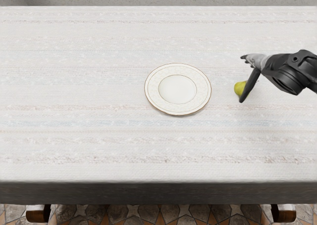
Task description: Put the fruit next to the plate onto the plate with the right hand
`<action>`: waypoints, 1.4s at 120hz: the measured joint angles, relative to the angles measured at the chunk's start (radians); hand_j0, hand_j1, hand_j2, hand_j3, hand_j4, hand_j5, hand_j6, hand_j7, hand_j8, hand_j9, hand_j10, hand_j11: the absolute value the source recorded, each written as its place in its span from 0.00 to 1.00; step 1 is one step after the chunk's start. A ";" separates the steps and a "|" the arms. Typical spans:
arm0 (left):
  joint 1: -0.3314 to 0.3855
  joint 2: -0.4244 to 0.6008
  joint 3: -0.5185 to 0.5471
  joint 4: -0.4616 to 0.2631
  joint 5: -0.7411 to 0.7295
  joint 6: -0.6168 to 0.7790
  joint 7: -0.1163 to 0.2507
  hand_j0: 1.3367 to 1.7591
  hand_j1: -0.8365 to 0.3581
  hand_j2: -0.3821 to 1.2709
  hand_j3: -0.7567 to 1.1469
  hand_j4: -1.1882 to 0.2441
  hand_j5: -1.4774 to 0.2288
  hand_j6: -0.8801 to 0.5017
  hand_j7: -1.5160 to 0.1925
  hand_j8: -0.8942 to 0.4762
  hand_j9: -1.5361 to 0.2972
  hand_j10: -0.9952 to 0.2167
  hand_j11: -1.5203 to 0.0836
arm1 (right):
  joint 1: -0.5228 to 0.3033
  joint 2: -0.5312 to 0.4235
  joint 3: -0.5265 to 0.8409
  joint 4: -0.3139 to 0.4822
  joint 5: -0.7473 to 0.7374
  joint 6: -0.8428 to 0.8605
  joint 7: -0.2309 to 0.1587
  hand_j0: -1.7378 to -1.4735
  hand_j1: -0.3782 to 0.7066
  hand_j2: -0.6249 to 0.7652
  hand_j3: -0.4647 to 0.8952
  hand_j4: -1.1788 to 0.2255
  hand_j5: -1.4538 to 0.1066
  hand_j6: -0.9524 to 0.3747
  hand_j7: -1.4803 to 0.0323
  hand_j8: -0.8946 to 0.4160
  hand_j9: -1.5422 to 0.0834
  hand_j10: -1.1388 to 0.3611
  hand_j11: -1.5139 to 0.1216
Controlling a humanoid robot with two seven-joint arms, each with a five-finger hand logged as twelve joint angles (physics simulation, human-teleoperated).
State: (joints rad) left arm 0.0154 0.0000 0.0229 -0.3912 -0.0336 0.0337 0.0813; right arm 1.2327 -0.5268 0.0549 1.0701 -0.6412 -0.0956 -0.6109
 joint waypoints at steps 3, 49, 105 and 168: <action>0.000 0.000 0.000 0.000 0.000 0.000 0.000 0.76 0.99 0.23 0.40 0.83 0.86 0.63 0.88 0.65 0.83 0.82 0.94 | -0.003 0.007 -0.009 -0.007 -0.005 -0.005 0.000 0.30 0.03 0.45 0.34 0.84 0.93 0.71 0.98 0.68 0.95 0.76 0.93; 0.000 0.000 0.000 0.000 0.000 0.000 0.000 0.76 0.99 0.23 0.40 0.83 0.86 0.63 0.88 0.65 0.83 0.82 0.94 | -0.014 0.104 -0.060 -0.131 -0.030 -0.037 0.000 0.30 0.03 0.45 0.34 0.84 0.93 0.71 0.98 0.68 0.95 0.76 0.93; 0.000 0.000 0.000 0.000 0.000 0.000 0.000 0.76 0.99 0.23 0.40 0.83 0.86 0.63 0.88 0.65 0.83 0.82 0.94 | -0.015 0.149 -0.063 -0.180 -0.038 -0.042 0.000 0.30 0.13 0.44 0.34 0.77 0.85 0.64 0.90 0.61 0.87 0.69 0.85; 0.000 0.000 0.000 0.000 0.000 0.000 0.000 0.76 0.99 0.23 0.40 0.83 0.86 0.63 0.88 0.65 0.83 0.82 0.94 | -0.004 0.171 -0.118 -0.193 -0.035 -0.082 0.000 0.30 0.27 0.42 0.34 0.68 0.75 0.55 0.79 0.51 0.77 0.61 0.75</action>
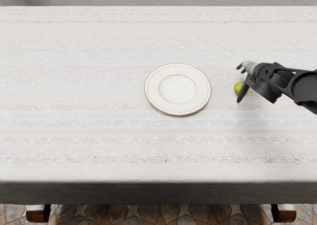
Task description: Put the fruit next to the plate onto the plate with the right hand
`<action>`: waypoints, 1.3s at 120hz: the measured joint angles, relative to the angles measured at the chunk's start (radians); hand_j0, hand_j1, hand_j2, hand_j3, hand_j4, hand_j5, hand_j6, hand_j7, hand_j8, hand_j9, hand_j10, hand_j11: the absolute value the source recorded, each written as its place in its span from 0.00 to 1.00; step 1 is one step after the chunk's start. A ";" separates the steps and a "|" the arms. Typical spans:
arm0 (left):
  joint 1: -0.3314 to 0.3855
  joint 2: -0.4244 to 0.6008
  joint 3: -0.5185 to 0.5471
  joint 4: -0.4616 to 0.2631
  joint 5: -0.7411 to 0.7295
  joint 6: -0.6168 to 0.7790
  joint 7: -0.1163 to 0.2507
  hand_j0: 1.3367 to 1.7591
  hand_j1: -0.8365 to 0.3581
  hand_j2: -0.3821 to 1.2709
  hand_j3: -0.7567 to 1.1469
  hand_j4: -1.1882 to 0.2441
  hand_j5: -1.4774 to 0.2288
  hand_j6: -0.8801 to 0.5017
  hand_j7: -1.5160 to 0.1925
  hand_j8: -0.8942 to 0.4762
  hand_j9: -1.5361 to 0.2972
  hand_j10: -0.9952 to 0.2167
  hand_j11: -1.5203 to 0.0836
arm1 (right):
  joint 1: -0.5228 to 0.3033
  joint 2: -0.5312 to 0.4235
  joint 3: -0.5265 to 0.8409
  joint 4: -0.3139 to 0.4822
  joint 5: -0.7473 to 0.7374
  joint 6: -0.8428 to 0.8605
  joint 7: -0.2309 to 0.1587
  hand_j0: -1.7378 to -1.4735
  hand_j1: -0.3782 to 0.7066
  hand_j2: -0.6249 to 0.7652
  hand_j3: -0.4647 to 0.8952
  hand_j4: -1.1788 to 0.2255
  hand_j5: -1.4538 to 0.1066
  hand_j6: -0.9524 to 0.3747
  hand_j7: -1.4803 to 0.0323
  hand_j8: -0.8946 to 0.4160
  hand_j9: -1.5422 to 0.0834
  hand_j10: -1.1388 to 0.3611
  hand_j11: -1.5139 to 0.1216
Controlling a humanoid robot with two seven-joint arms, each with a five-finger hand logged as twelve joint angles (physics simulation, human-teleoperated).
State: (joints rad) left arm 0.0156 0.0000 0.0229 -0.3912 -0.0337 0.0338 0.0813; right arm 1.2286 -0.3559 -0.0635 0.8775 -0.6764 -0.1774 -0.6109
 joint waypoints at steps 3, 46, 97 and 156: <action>0.000 0.000 0.000 0.000 0.000 0.000 0.000 0.76 0.99 0.23 0.40 0.83 0.86 0.63 0.88 0.65 0.83 0.82 0.94 | 0.000 0.000 0.000 0.000 0.001 0.000 0.000 0.30 0.29 0.42 0.34 0.67 0.73 0.53 0.77 0.50 0.76 0.60 0.73; 0.000 0.000 0.000 0.000 0.000 0.000 0.000 0.76 0.99 0.23 0.40 0.83 0.86 0.63 0.88 0.65 0.83 0.82 0.94 | -0.009 -0.003 0.000 0.000 0.002 -0.001 0.000 0.30 0.43 0.40 0.34 0.58 0.62 0.44 0.66 0.40 0.65 0.51 0.63; 0.000 0.000 0.000 0.000 0.000 0.000 0.000 0.76 0.99 0.23 0.40 0.83 0.86 0.63 0.88 0.65 0.83 0.82 0.94 | -0.025 -0.003 0.021 -0.003 0.011 0.014 0.003 0.29 0.77 0.80 0.34 0.34 0.26 0.41 0.35 0.47 0.36 0.43 0.31; 0.000 0.000 0.000 0.000 0.000 0.000 0.000 0.76 0.99 0.23 0.40 0.83 0.86 0.63 0.88 0.65 0.83 0.82 0.94 | -0.008 -0.045 0.310 0.002 0.170 0.297 0.000 0.32 0.69 0.81 0.34 0.28 0.12 0.41 0.24 0.45 0.21 0.36 0.19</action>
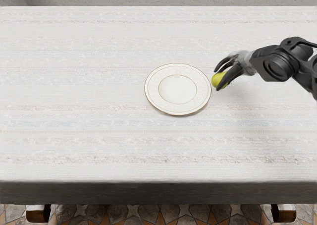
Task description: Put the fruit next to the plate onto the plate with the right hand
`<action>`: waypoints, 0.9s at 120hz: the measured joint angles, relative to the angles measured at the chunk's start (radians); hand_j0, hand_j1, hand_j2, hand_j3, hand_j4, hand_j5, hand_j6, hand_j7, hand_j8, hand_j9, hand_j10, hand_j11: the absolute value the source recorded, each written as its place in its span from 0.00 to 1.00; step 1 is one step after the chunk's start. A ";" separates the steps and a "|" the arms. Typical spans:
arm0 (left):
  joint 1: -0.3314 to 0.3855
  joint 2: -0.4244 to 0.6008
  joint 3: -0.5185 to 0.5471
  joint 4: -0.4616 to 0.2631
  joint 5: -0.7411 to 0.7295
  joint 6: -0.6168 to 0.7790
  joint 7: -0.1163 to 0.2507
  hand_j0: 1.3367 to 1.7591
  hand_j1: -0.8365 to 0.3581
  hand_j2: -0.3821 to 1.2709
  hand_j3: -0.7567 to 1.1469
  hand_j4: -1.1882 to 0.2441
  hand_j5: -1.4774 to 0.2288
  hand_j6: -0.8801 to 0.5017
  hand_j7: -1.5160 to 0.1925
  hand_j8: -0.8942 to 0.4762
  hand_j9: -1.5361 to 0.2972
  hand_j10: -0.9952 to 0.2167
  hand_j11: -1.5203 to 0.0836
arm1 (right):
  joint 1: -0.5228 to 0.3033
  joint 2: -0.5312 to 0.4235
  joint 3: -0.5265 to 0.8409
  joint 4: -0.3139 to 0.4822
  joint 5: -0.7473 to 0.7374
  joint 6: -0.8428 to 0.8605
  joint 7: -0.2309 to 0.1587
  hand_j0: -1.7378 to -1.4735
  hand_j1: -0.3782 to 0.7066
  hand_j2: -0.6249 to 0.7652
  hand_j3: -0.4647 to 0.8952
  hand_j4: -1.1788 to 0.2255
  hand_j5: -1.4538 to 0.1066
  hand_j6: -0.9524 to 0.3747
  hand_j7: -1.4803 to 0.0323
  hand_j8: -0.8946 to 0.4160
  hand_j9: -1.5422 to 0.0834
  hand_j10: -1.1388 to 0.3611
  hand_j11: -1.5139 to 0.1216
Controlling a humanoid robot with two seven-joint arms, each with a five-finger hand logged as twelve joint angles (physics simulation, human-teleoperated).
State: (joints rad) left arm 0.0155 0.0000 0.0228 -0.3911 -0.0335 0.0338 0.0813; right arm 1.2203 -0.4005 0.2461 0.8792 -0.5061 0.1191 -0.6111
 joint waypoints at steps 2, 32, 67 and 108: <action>0.000 0.000 0.000 0.000 0.000 0.000 0.000 0.76 0.99 0.23 0.40 0.83 0.86 0.63 0.88 0.65 0.83 0.82 0.94 | 0.003 0.002 0.007 0.000 0.005 0.009 0.000 0.32 0.69 0.80 0.34 0.28 0.12 0.41 0.24 0.46 0.21 0.36 0.19; 0.000 0.000 0.000 0.000 0.000 0.000 0.000 0.76 0.99 0.23 0.40 0.83 0.86 0.63 0.88 0.65 0.83 0.82 0.94 | 0.034 0.097 0.085 -0.014 0.015 0.039 -0.001 0.31 0.70 0.85 0.34 0.26 0.12 0.39 0.23 0.44 0.20 0.36 0.19; 0.000 0.000 0.000 0.000 0.000 0.000 0.000 0.76 0.99 0.23 0.40 0.83 0.86 0.63 0.88 0.65 0.83 0.82 0.94 | 0.030 0.122 0.089 -0.054 0.010 0.037 0.000 0.32 0.66 0.79 0.34 0.26 0.13 0.39 0.23 0.42 0.19 0.36 0.18; -0.002 0.000 -0.001 -0.001 0.001 0.000 0.000 0.76 0.99 0.23 0.40 0.83 0.86 0.63 0.88 0.65 0.83 0.82 0.94 | -0.006 0.147 0.089 -0.054 0.014 -0.012 0.000 0.30 0.18 0.52 0.34 0.71 0.76 0.64 0.81 0.61 0.78 0.68 0.76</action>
State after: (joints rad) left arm 0.0138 0.0000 0.0223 -0.3922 -0.0324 0.0336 0.0813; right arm 1.2145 -0.2536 0.3352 0.8252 -0.4926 0.1068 -0.6109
